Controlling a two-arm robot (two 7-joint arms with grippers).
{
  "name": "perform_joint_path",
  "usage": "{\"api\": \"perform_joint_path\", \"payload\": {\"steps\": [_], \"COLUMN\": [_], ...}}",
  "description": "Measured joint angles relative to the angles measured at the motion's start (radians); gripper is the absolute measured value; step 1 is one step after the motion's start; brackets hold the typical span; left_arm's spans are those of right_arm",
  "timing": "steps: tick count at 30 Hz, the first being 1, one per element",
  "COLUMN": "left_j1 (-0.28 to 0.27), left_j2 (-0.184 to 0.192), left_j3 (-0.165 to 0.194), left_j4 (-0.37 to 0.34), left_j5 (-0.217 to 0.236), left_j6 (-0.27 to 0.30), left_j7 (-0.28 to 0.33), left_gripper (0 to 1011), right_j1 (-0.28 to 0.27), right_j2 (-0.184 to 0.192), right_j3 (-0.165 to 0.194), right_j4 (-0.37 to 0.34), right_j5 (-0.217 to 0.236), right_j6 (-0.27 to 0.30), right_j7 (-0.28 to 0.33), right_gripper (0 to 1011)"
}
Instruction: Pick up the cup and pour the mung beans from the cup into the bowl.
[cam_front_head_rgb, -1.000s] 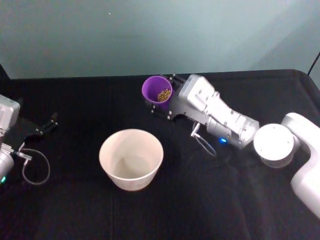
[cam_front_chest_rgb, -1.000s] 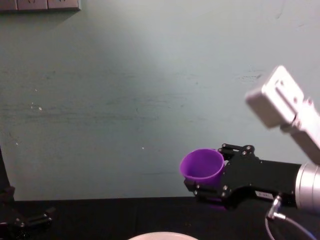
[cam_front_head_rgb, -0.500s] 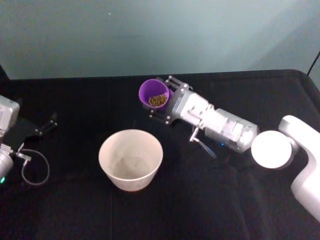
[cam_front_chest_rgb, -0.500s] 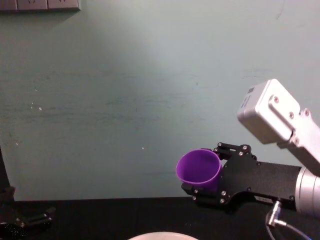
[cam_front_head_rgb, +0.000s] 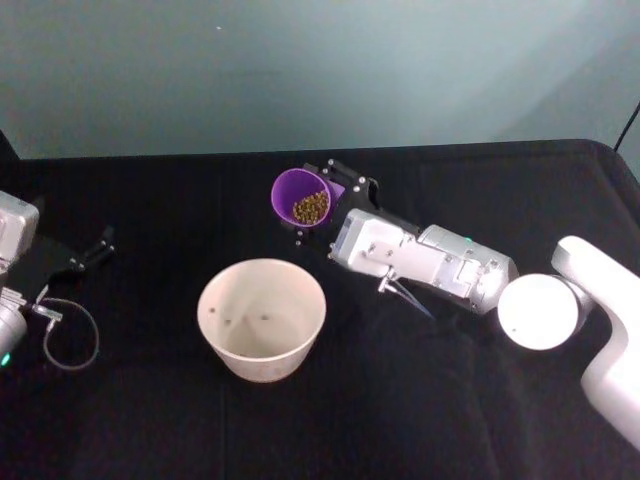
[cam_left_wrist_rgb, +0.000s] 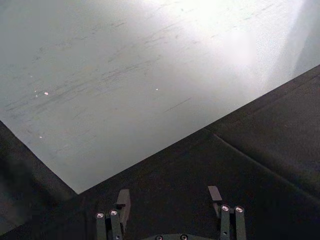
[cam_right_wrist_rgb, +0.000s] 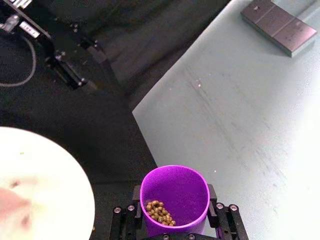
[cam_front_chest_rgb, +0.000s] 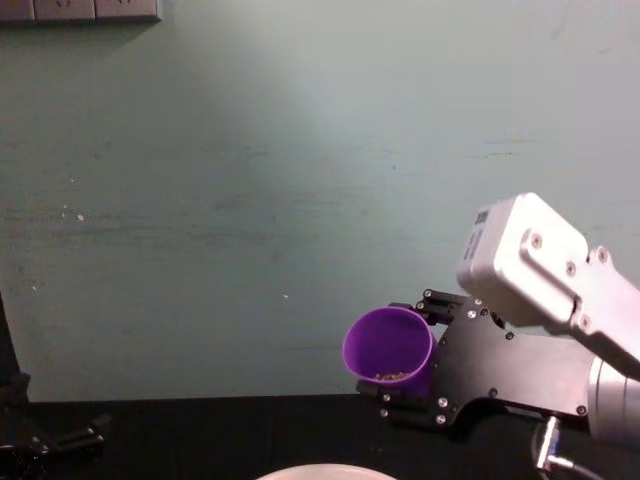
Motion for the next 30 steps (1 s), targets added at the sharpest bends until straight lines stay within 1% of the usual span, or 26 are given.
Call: {"api": "perform_joint_path", "payload": {"steps": [1,7,13,14,16,17,20,22,25,26,28,30], "left_j1": [0.0,0.0,0.0,0.0,0.0,0.0,0.0,0.0,0.0,0.0,0.0,0.0], "left_j2": [0.0,0.0,0.0,0.0,0.0,0.0,0.0,0.0,0.0,0.0,0.0,0.0], "left_j3": [0.0,0.0,0.0,0.0,0.0,0.0,0.0,0.0,0.0,0.0,0.0,0.0], "left_j4": [0.0,0.0,0.0,0.0,0.0,0.0,0.0,0.0,0.0,0.0,0.0,0.0], "left_j5": [0.0,0.0,0.0,0.0,0.0,0.0,0.0,0.0,0.0,0.0,0.0,0.0], "left_j6": [0.0,0.0,0.0,0.0,0.0,0.0,0.0,0.0,0.0,0.0,0.0,0.0], "left_j7": [0.0,0.0,0.0,0.0,0.0,0.0,0.0,0.0,0.0,0.0,0.0,0.0], "left_gripper": [1011,1011,1011,1011,1011,1011,1011,1011,1011,1012,1011,1011], "right_j1": [0.0,-0.005,-0.009,-0.01,-0.011,-0.012,-0.014,-0.018,-0.019,-0.019,-0.019,-0.019], "right_j2": [0.0,0.003,0.007,0.009,0.01,0.012,0.013,0.016,0.019,0.02,0.021,0.024], "right_j3": [0.0,-0.002,-0.009,-0.011,-0.013,-0.016,-0.02,-0.025,-0.029,-0.032,-0.034,-0.039], "right_j4": [0.0,-0.004,-0.006,-0.008,-0.009,-0.011,-0.013,-0.017,-0.018,-0.018,-0.018,-0.018], "right_j5": [0.0,-0.055,-0.137,-0.16,-0.187,-0.218,-0.261,-0.321,-0.365,-0.392,-0.417,-0.458], "right_j6": [0.0,-0.017,-0.039,-0.043,-0.048,-0.05,-0.052,-0.053,-0.054,-0.055,-0.057,-0.061], "right_j7": [0.0,-0.011,-0.047,-0.057,-0.073,-0.089,-0.113,-0.148,-0.172,-0.188,-0.202,-0.223], "right_gripper": [724,726,726,726,724,726,726,726,726,726,724,726]}}
